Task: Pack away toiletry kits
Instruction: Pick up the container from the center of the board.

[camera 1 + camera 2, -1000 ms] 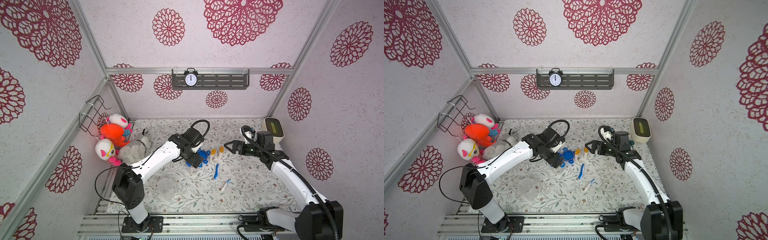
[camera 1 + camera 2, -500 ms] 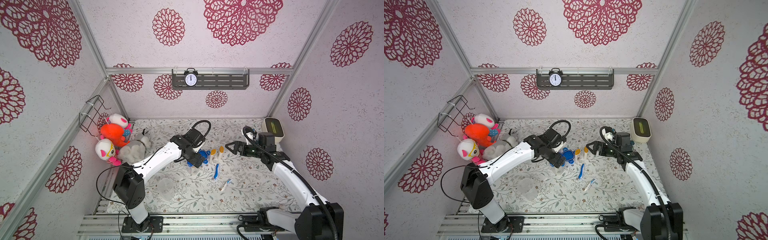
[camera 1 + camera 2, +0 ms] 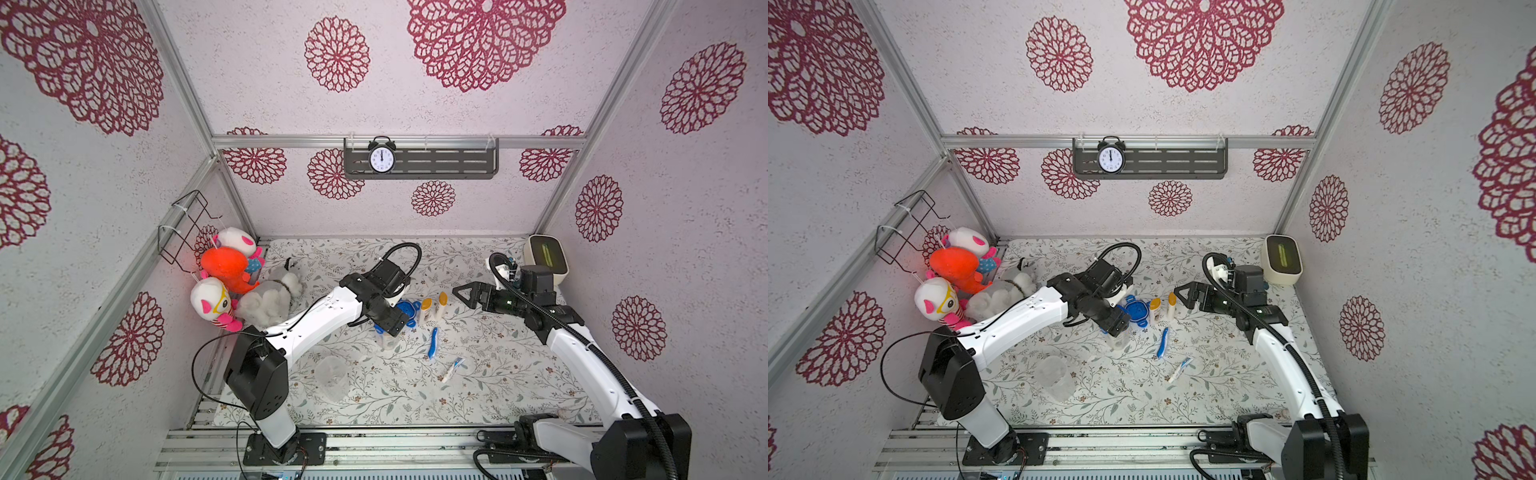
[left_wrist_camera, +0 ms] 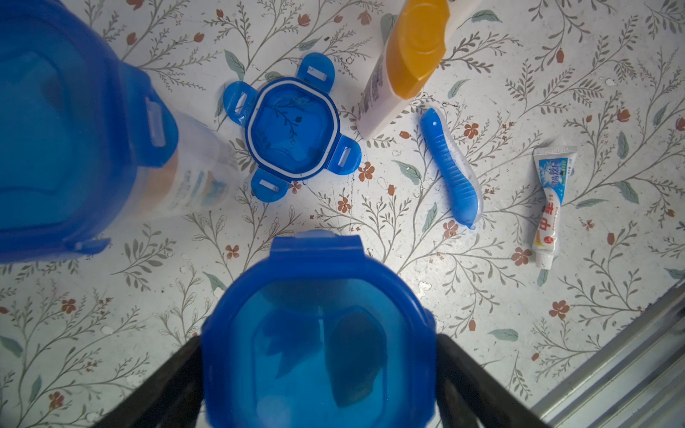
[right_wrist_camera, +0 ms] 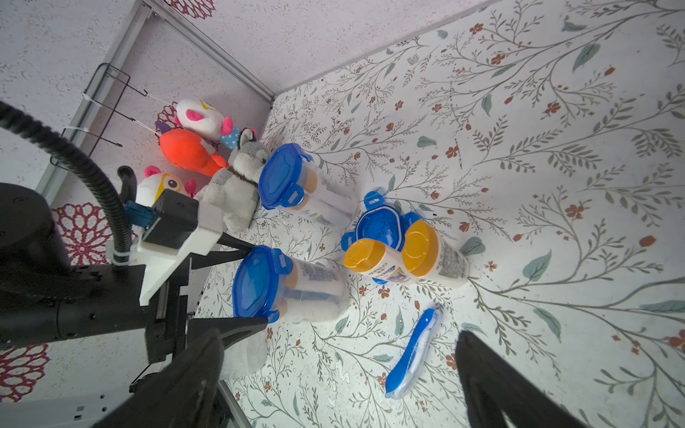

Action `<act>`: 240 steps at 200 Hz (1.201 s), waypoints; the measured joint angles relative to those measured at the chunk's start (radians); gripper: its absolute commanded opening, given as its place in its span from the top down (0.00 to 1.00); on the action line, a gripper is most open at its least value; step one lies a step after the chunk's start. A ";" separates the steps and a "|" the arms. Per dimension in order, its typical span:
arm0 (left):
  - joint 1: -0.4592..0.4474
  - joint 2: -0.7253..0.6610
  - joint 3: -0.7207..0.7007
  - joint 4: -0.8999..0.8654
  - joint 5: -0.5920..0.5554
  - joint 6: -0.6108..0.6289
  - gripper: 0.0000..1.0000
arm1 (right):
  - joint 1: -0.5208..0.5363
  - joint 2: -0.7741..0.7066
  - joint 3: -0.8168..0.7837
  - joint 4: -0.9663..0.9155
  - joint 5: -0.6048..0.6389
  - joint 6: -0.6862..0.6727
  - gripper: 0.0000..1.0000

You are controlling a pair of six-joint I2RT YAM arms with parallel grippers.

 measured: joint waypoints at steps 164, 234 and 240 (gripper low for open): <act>0.122 -0.055 -0.056 0.019 -0.011 -0.075 0.34 | -0.004 -0.011 -0.003 0.022 0.008 0.035 0.01; 0.350 -0.037 -0.023 -0.036 -0.111 -0.120 0.35 | -0.004 -0.014 -0.003 0.026 0.011 0.035 0.01; 0.370 -0.034 -0.021 -0.034 -0.117 -0.122 0.34 | -0.004 -0.016 -0.003 0.027 0.011 0.035 0.01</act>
